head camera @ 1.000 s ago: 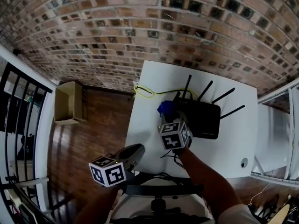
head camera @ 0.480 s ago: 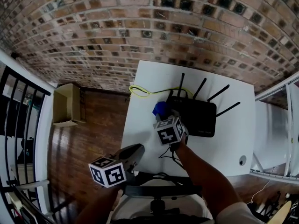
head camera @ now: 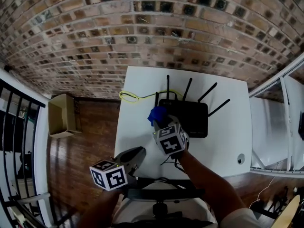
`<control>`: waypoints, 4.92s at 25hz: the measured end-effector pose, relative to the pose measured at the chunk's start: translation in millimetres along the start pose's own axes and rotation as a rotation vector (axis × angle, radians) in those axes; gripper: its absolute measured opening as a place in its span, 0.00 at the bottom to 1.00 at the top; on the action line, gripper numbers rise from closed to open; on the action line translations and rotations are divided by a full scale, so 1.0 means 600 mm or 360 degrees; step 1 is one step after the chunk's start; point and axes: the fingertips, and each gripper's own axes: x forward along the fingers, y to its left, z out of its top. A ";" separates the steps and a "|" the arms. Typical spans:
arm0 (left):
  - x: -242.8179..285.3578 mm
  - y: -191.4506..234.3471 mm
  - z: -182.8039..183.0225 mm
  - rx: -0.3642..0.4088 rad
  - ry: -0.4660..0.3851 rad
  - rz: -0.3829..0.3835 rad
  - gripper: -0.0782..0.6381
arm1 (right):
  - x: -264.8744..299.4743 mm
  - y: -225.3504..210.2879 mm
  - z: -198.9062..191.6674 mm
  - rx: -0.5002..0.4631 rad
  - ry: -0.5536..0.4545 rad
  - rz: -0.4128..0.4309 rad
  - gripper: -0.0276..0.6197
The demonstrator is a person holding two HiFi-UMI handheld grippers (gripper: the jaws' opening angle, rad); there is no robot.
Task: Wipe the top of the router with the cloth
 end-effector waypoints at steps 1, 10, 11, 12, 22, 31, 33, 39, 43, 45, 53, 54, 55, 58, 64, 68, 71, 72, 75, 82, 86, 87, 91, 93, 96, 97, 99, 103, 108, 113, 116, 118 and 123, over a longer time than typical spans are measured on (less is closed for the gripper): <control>0.004 -0.005 0.000 0.0003 0.0002 -0.0004 0.19 | -0.006 -0.005 -0.001 0.0001 -0.0007 -0.0001 0.25; 0.030 -0.032 -0.011 0.0009 0.0028 -0.0034 0.19 | -0.048 -0.036 -0.010 0.0028 -0.0058 -0.0001 0.25; 0.032 -0.034 -0.012 0.0012 0.0029 -0.0035 0.19 | -0.052 -0.037 -0.010 0.0029 -0.0065 0.0002 0.25; 0.034 -0.036 -0.012 0.0017 0.0031 -0.0034 0.19 | -0.056 -0.038 -0.010 0.0030 -0.0071 0.0005 0.25; 0.060 -0.057 -0.006 0.0060 0.0060 -0.0050 0.19 | -0.115 -0.065 -0.009 0.0087 -0.0163 0.0017 0.25; 0.075 -0.074 0.003 0.0108 0.0091 -0.0165 0.14 | -0.175 -0.101 -0.055 0.0253 -0.0221 -0.0063 0.25; 0.072 -0.074 0.005 0.0113 0.0099 -0.0220 0.12 | -0.187 -0.104 -0.065 0.0301 -0.0225 -0.0105 0.25; 0.065 -0.080 0.002 0.0130 0.0148 -0.0439 0.12 | -0.217 -0.099 -0.114 0.0400 -0.0186 -0.0270 0.25; 0.067 -0.083 -0.021 0.0112 0.0234 -0.0532 0.12 | -0.245 -0.106 -0.161 0.0513 -0.0193 -0.0391 0.25; 0.065 -0.087 -0.038 0.0106 0.0291 -0.0546 0.12 | -0.264 -0.114 -0.187 0.0589 -0.0198 -0.0440 0.25; 0.052 -0.126 -0.066 0.0200 0.0305 -0.0486 0.12 | -0.342 -0.167 -0.258 0.0697 -0.0236 -0.0518 0.25; 0.056 -0.133 -0.069 0.0197 0.0287 -0.0470 0.12 | -0.351 -0.177 -0.267 0.0696 -0.0237 -0.0515 0.25; 0.061 -0.141 -0.072 0.0192 0.0265 -0.0452 0.12 | -0.360 -0.187 -0.276 0.0693 -0.0235 -0.0510 0.25; 0.084 -0.176 -0.091 0.0175 0.0211 -0.0399 0.12 | -0.391 -0.223 -0.309 0.0685 -0.0215 -0.0491 0.25; 0.147 -0.279 -0.165 0.0206 0.0211 -0.0378 0.12 | -0.451 -0.303 -0.393 0.0679 -0.0192 -0.0451 0.25; 0.194 -0.329 -0.213 0.0220 0.0200 -0.0340 0.12 | -0.478 -0.359 -0.464 0.0679 -0.0137 -0.0429 0.25; 0.222 -0.361 -0.240 0.0220 0.0177 -0.0287 0.12 | -0.484 -0.393 -0.509 0.0683 -0.0086 -0.0376 0.25; 0.229 -0.372 -0.248 0.0226 0.0173 -0.0266 0.12 | -0.485 -0.402 -0.520 0.0683 -0.0076 -0.0356 0.25; 0.243 -0.400 -0.270 0.0236 0.0163 -0.0233 0.12 | -0.491 -0.418 -0.542 0.0685 -0.0069 -0.0315 0.25; 0.242 -0.431 -0.284 0.0251 0.0140 -0.0230 0.12 | -0.514 -0.424 -0.529 0.0632 -0.0170 -0.0309 0.24; 0.241 -0.430 -0.280 0.0239 0.0129 -0.0230 0.12 | -0.516 -0.428 -0.526 0.0612 -0.0161 -0.0321 0.22; 0.242 -0.430 -0.279 0.0238 0.0127 -0.0230 0.12 | -0.514 -0.430 -0.531 0.0621 -0.0141 -0.0317 0.22; 0.243 -0.429 -0.275 0.0237 0.0125 -0.0228 0.12 | -0.510 -0.442 -0.565 0.0696 -0.0051 -0.0316 0.22; 0.242 -0.429 -0.275 0.0241 0.0129 -0.0229 0.12 | -0.511 -0.444 -0.580 0.0714 -0.0020 -0.0319 0.21; 0.241 -0.428 -0.277 0.0254 0.0135 -0.0231 0.12 | -0.513 -0.447 -0.594 0.0726 0.0000 -0.0327 0.21; 0.241 -0.428 -0.278 0.0255 0.0135 -0.0230 0.12 | -0.514 -0.448 -0.597 0.0735 0.0001 -0.0329 0.21; 0.239 -0.429 -0.278 0.0253 0.0137 -0.0227 0.12 | -0.516 -0.449 -0.603 0.0754 0.0001 -0.0334 0.21; 0.237 -0.427 -0.284 0.0256 0.0139 -0.0226 0.12 | -0.522 -0.456 -0.611 0.0774 0.0006 -0.0347 0.21; 0.231 -0.428 -0.289 0.0259 0.0136 -0.0214 0.12 | -0.527 -0.458 -0.621 0.0783 0.0016 -0.0340 0.21; 0.225 -0.433 -0.289 0.0255 0.0135 -0.0217 0.12 | -0.531 -0.458 -0.620 0.0780 0.0023 -0.0346 0.21; 0.226 -0.431 -0.292 0.0256 0.0132 -0.0214 0.12 | -0.530 -0.458 -0.621 0.0775 0.0029 -0.0343 0.21; 0.227 -0.431 -0.293 0.0262 0.0132 -0.0213 0.12 | -0.531 -0.461 -0.620 0.0769 0.0031 -0.0350 0.21; 0.230 -0.432 -0.297 0.0257 0.0133 -0.0209 0.12 | -0.531 -0.465 -0.627 0.0768 0.0040 -0.0349 0.21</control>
